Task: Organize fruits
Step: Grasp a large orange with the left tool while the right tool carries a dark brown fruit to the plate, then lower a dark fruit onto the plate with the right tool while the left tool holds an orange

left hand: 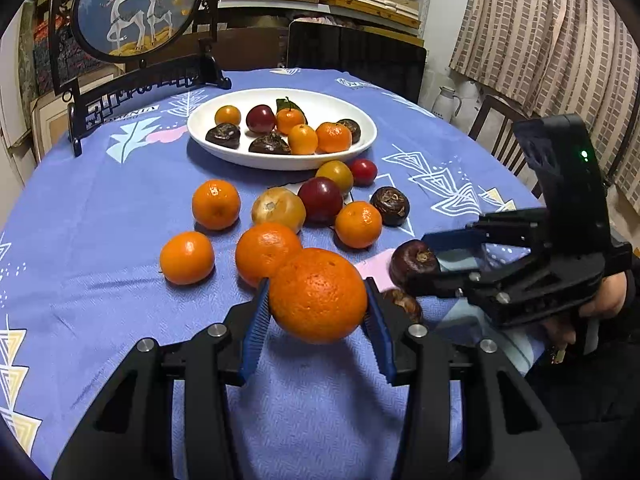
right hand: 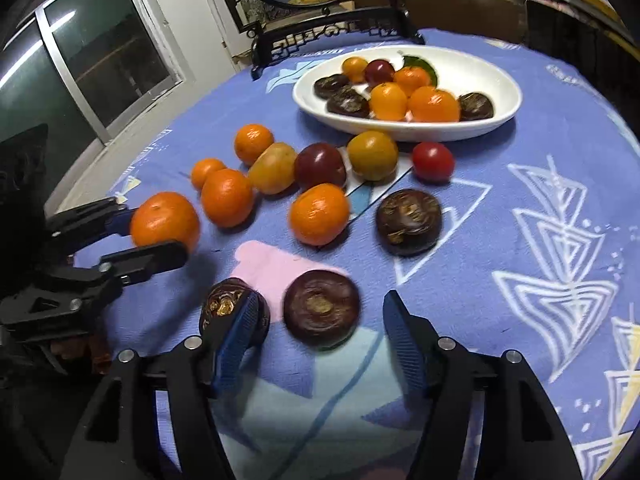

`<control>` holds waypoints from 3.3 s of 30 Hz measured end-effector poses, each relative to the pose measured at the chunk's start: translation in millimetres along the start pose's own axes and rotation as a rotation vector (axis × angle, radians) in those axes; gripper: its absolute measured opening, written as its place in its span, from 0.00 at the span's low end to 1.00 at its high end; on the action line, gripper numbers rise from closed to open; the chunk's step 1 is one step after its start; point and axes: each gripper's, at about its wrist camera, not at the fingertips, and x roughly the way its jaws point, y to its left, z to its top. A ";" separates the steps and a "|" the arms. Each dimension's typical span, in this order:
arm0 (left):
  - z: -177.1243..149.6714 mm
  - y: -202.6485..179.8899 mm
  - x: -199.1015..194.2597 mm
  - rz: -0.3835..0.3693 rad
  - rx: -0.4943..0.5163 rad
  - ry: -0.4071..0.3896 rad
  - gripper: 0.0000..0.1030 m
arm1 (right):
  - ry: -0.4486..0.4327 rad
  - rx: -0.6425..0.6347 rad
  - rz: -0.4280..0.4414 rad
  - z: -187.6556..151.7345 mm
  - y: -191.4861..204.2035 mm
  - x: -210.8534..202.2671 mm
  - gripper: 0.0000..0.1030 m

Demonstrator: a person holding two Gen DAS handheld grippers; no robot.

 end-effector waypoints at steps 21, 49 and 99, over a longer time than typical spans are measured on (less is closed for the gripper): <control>90.0 15.2 13.4 -0.003 -0.015 -0.053 0.43 | -0.218 0.182 -0.023 82.7 -79.6 -74.9 0.37; 57.0 14.7 21.6 0.006 0.042 0.003 0.63 | -0.218 0.125 -0.007 67.7 -68.5 -40.1 0.55; 121.3 35.6 46.8 0.018 -0.041 -0.031 0.39 | -0.262 0.189 0.003 107.3 -76.9 -57.6 0.40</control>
